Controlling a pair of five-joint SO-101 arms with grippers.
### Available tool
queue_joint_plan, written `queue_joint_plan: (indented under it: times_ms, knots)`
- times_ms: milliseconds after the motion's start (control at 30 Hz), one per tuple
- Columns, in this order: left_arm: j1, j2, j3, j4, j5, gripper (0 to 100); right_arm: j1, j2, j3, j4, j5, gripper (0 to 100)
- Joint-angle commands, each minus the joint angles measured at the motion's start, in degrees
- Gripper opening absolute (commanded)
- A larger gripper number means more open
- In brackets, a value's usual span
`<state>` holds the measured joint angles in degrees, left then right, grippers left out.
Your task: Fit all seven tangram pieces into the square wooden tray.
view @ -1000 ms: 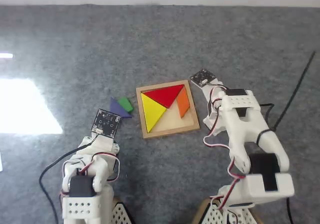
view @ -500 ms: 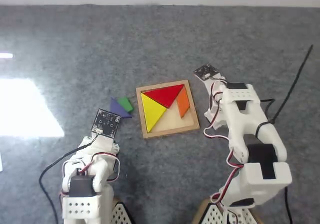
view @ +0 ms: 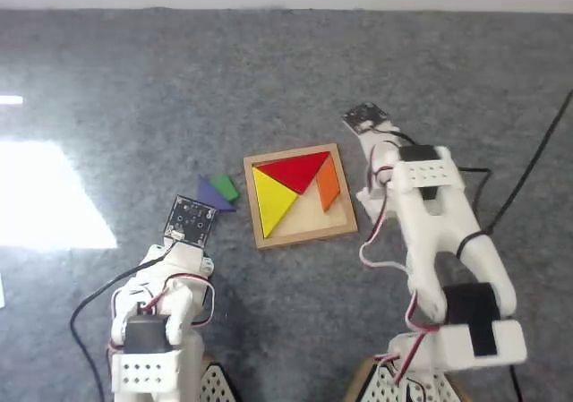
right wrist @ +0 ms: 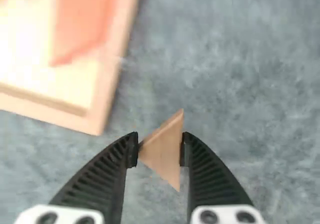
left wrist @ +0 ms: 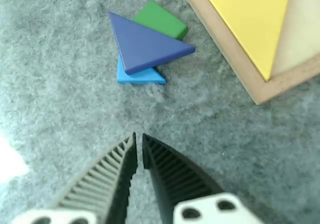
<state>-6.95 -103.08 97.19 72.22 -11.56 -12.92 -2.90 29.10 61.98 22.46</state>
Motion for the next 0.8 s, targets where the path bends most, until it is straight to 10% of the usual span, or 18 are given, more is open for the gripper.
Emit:
queue_joint_plan:
  times_ms: [0, 767]
  knots:
    - [-0.18, -1.14, -0.75, 0.35, 0.26, 2, -5.58, -4.62, -7.38, 4.18, -4.22, 5.2]
    - [-0.18, -1.14, -0.75, 0.35, 0.26, 2, -17.45, 30.81, -41.58, 8.48, -27.43, 5.3]
